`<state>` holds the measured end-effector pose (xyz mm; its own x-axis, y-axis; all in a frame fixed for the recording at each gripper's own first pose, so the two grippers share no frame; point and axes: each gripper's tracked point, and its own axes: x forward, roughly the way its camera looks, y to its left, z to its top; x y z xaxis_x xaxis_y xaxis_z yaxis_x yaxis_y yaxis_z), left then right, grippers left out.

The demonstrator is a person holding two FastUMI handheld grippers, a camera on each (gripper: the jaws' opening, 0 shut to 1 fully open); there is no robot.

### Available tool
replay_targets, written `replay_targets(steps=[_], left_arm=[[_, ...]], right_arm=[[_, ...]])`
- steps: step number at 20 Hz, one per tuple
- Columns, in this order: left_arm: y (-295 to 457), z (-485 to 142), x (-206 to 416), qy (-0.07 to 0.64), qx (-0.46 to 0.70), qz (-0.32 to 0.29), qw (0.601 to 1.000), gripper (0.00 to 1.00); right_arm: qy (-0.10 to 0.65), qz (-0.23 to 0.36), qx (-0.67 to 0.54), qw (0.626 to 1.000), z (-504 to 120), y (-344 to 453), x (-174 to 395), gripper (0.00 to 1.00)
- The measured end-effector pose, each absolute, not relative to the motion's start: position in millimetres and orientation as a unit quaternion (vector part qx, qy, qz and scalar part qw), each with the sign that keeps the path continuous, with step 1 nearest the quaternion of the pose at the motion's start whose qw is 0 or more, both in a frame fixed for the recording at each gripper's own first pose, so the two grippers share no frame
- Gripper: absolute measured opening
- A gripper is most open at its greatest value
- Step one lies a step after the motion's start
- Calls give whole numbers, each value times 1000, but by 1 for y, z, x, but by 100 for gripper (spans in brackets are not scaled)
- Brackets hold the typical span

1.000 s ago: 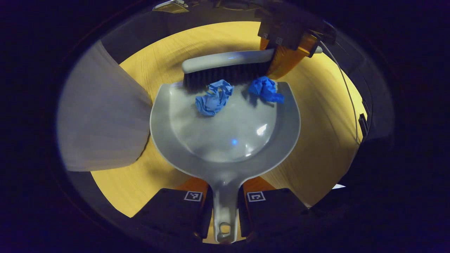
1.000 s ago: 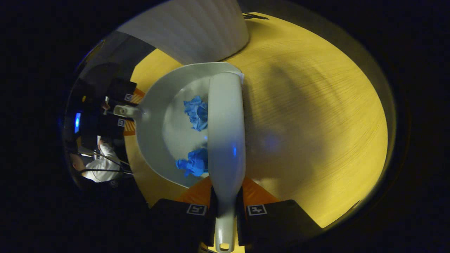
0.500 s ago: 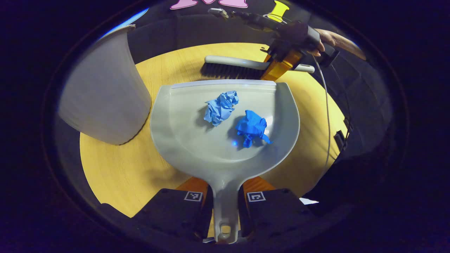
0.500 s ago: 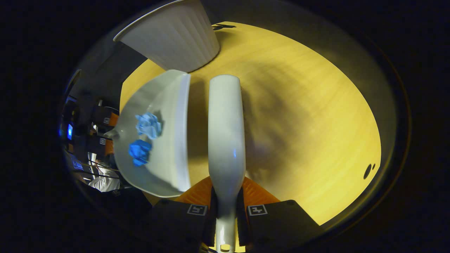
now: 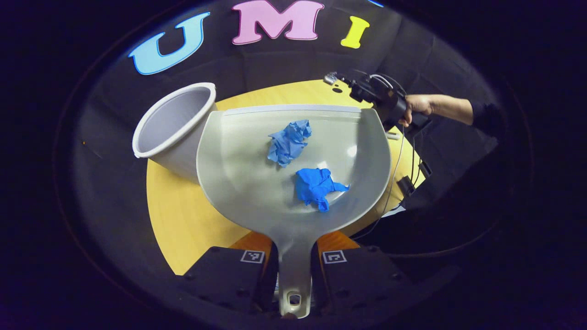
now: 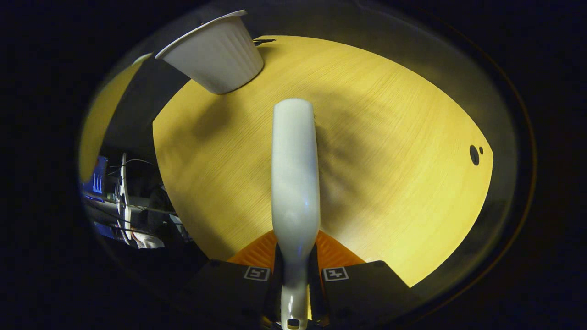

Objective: Pick up the small broom and dustpan from the desktop, sweep the trash into the dustpan with the broom, and then empty the trash into the garbage bin.

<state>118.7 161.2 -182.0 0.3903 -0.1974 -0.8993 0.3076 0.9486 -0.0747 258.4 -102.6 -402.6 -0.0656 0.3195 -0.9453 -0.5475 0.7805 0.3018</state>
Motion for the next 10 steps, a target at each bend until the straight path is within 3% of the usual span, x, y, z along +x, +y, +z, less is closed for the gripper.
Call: replay_targets(steps=[2, 6, 10], left_arm=[[202, -146, 119, 521, 50, -120, 844, 30], [299, -123, 150, 513, 93, -24, 853, 30], [341, -153, 209, 536, 90, 41, 839, 30]], right_arm=[[656, 319, -88, 679, -400, -105, 258, 24], [653, 323, -78, 681, -386, -110, 263, 27], [642, 331, -66, 688, -376, -110, 264, 23]])
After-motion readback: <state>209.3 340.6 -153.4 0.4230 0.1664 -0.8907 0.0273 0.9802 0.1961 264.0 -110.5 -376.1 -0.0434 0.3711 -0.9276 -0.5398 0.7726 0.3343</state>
